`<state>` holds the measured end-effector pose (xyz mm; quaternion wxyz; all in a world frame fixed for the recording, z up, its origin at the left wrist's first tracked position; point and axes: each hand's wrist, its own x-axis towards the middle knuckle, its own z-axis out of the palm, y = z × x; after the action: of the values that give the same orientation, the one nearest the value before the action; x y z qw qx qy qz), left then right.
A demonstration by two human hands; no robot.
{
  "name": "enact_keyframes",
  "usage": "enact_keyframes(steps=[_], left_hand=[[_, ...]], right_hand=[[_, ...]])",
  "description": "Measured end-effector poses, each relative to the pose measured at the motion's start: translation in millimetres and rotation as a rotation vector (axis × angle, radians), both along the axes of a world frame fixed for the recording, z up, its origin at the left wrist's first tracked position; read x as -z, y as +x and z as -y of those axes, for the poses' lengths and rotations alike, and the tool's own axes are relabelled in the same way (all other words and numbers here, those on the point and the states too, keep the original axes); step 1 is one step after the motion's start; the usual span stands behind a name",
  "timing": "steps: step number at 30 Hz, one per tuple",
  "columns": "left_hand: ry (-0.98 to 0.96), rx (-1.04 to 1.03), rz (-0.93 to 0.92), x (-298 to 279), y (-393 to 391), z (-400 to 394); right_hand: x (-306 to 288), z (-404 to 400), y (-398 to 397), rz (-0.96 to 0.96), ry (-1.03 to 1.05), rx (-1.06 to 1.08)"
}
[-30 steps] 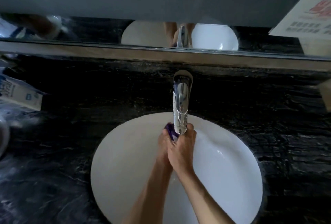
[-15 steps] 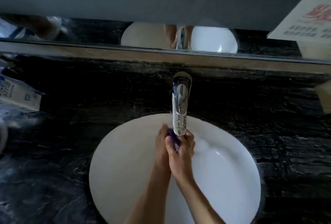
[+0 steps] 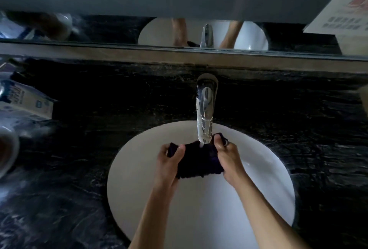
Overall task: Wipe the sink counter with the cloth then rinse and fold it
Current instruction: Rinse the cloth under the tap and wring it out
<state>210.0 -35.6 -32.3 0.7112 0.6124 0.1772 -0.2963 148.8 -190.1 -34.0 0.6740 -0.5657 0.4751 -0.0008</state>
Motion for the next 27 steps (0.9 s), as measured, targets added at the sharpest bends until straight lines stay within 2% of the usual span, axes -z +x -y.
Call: enact_keyframes(steps=[4,7,10,13,16,20,23,25,27], left_hand=[[0.029,-0.045,0.03,14,8,-17],[0.053,0.002,0.01,20,9,-14],[0.132,0.109,-0.005,32,6,1],[0.151,0.138,0.003,35,1,23],[-0.032,0.034,-0.112,34,-1,37],[-0.431,-0.184,-0.312,37,-23,39],[-0.534,-0.412,-0.575,38,-51,48],[-0.606,-0.442,-0.744,30,-65,59],[-0.66,-0.422,-0.764,18,-73,68]], right_hand=[[-16,12,-14,0.1,0.156,-0.003],[-30,19,-24,0.161,0.31,0.053],[-45,23,-33,0.15,0.325,0.085],[-54,30,-38,0.107,0.221,0.107],[-59,35,-39,0.131,0.236,0.159],[-66,17,-30,0.238,0.492,0.27],[-63,-6,-16,0.286,0.626,0.337],[-61,-17,-11,0.297,0.659,0.353],[-61,-24,-11,0.331,0.678,0.329]])
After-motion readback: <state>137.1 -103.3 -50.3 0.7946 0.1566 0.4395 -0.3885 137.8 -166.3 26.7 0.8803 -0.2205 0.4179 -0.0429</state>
